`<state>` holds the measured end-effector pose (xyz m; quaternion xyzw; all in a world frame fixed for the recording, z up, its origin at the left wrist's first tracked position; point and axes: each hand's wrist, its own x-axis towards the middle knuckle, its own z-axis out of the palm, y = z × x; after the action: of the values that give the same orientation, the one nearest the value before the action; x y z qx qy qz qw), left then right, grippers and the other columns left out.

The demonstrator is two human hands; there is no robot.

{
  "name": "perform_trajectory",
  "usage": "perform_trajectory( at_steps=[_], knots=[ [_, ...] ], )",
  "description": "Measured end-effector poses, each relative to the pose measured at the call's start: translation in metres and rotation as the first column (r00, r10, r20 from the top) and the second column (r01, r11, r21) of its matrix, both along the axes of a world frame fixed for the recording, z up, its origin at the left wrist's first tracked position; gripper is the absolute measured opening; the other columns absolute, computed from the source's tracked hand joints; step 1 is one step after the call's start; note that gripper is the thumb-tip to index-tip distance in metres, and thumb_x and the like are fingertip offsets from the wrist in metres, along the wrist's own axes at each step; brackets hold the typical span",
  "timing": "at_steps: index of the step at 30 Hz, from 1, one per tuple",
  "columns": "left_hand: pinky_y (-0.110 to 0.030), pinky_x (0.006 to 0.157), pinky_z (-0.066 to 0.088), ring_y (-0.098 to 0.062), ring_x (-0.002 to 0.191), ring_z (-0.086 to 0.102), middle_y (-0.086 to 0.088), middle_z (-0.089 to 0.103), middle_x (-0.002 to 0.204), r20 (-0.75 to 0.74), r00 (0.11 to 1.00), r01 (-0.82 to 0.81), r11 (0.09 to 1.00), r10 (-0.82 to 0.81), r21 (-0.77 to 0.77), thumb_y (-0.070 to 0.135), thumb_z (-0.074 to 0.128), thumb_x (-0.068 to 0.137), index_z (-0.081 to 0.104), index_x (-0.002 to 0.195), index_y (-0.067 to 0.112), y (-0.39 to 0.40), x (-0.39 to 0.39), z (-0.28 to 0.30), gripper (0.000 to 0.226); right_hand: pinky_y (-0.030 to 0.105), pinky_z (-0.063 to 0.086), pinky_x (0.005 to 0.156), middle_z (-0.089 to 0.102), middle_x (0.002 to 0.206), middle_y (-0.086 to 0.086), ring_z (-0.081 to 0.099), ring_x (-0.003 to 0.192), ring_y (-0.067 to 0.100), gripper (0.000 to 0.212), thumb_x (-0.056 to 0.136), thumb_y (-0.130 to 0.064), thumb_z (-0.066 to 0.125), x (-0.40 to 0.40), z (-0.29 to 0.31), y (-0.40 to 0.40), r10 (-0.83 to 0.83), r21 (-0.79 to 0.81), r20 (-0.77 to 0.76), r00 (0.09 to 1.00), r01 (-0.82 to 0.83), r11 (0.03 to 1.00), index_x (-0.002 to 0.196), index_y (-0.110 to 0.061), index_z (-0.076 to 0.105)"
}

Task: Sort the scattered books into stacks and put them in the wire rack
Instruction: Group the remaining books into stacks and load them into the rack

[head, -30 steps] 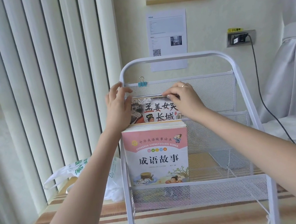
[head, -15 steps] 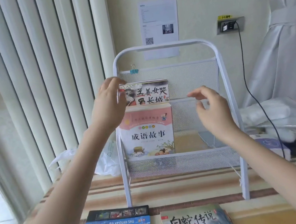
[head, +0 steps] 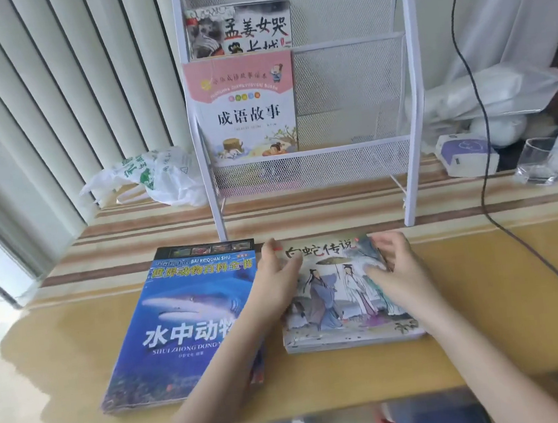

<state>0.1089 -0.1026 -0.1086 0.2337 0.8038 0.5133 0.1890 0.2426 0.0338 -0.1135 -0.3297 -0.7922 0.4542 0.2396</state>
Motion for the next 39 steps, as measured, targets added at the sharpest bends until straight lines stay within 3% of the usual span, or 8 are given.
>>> perform_trajectory(
  at_steps=[3, 7, 14, 19, 24, 28, 32, 39],
  knots=[
    [-0.034, 0.075, 0.045, -0.027, 0.086, 0.058, -0.006, 0.061, 0.093, 0.27, 0.957, -0.131, 0.989, 0.107, 0.073, 0.026, 0.049, 0.096, 0.031, 0.142, 0.008, 0.007, -0.005, 0.007, 0.053, 0.031, 0.041, 0.096, 0.049, 0.115, -0.015, 0.048, 0.11, 0.007, 0.043, 0.082, -0.011, 0.065, 0.002, -0.003, -0.006, -0.09, -0.168, -0.097, 0.991, 0.072, 0.983, 0.115, -0.032, 0.047],
    [-0.02, 0.038, 0.04, -0.016, 0.032, 0.049, 0.0, 0.049, 0.033, 0.625, 0.778, -0.263, 0.938, 0.067, 0.227, 0.011, 0.05, 0.095, 0.05, 0.088, 0.001, 0.002, -0.007, 0.03, 0.012, 0.027, 0.041, 0.092, 0.053, 0.108, -0.018, 0.052, 0.109, 0.008, 0.038, 0.083, -0.007, 0.062, 0.003, -0.006, -0.009, -0.143, -0.243, -0.166, 0.976, 0.1, 0.965, 0.112, -0.028, 0.049],
    [-0.021, 0.038, 0.045, -0.016, 0.044, 0.054, -0.007, 0.056, 0.061, 0.576, 0.817, -0.115, 0.979, -0.002, 0.166, 0.023, 0.065, 0.088, 0.056, 0.099, 0.005, 0.012, -0.011, 0.048, 0.023, 0.024, 0.044, 0.083, 0.055, 0.118, -0.007, 0.053, 0.109, 0.01, 0.035, 0.085, -0.007, 0.061, 0.006, -0.006, -0.008, -0.207, -0.343, -0.239, 0.949, 0.117, 0.932, 0.115, -0.022, 0.051],
    [-0.016, 0.038, 0.027, -0.012, 0.042, 0.032, 0.0, 0.041, 0.054, 0.082, 0.995, -0.038, 0.993, 0.048, -0.114, 0.037, 0.068, 0.084, 0.04, 0.058, 0.016, 0.029, -0.002, 0.043, 0.044, 0.019, 0.037, 0.066, 0.048, 0.127, -0.006, 0.05, 0.094, 0.002, 0.041, 0.092, -0.03, 0.057, 0.01, 0.006, -0.007, -0.224, -0.431, -0.221, 0.949, 0.111, 0.896, 0.128, -0.021, 0.041],
    [-0.026, 0.053, 0.04, -0.016, 0.063, 0.047, -0.008, 0.055, 0.074, -0.24, 0.971, 0.074, 0.932, 0.014, 0.354, 0.035, 0.068, 0.085, 0.051, 0.095, 0.003, 0.022, 0.01, 0.068, 0.037, 0.031, 0.025, 0.107, 0.036, 0.143, -0.015, 0.031, 0.136, 0.011, 0.05, 0.098, -0.048, 0.033, 0.006, 0.038, 0.007, -0.106, -0.369, -0.29, 0.951, -0.009, 0.93, 0.144, -0.029, 0.031],
    [-0.036, 0.063, 0.042, -0.018, 0.064, 0.046, -0.006, 0.054, 0.078, -0.357, 0.934, 0.202, 0.825, 0.0, 0.528, 0.037, 0.065, 0.084, 0.049, 0.104, 0.009, 0.015, 0.016, 0.082, 0.038, 0.014, 0.038, 0.095, 0.054, 0.125, -0.021, 0.049, 0.116, -0.007, 0.03, 0.098, -0.045, 0.039, -0.001, 0.058, 0.014, -0.007, -0.244, -0.549, 0.836, -0.153, 0.958, 0.124, -0.032, 0.049],
    [-0.012, 0.05, 0.038, 0.003, 0.045, 0.042, 0.019, 0.049, 0.058, -0.198, 0.979, 0.133, 0.859, -0.038, 0.494, 0.027, 0.07, 0.085, 0.047, 0.091, 0.029, 0.003, 0.016, 0.071, 0.024, 0.031, 0.042, 0.073, 0.065, 0.091, -0.006, 0.059, 0.089, 0.013, 0.087, 0.049, -0.094, 0.046, -0.007, 0.067, 0.018, -0.074, -0.3, -0.6, 0.797, -0.138, 0.944, 0.099, -0.024, 0.06],
    [-0.018, 0.068, 0.039, 0.0, 0.07, 0.05, 0.006, 0.063, 0.079, -0.082, 0.982, -0.09, 0.799, 0.172, 0.595, 0.03, 0.045, 0.085, 0.066, 0.088, 0.016, 0.026, 0.01, 0.088, 0.025, 0.009, 0.038, 0.058, 0.058, 0.075, -0.012, 0.049, 0.061, -0.01, 0.005, 0.086, -0.016, 0.057, -0.036, 0.088, 0.006, -0.238, -0.119, -0.528, 0.815, 0.206, 0.971, 0.084, -0.015, 0.061]
  ],
)
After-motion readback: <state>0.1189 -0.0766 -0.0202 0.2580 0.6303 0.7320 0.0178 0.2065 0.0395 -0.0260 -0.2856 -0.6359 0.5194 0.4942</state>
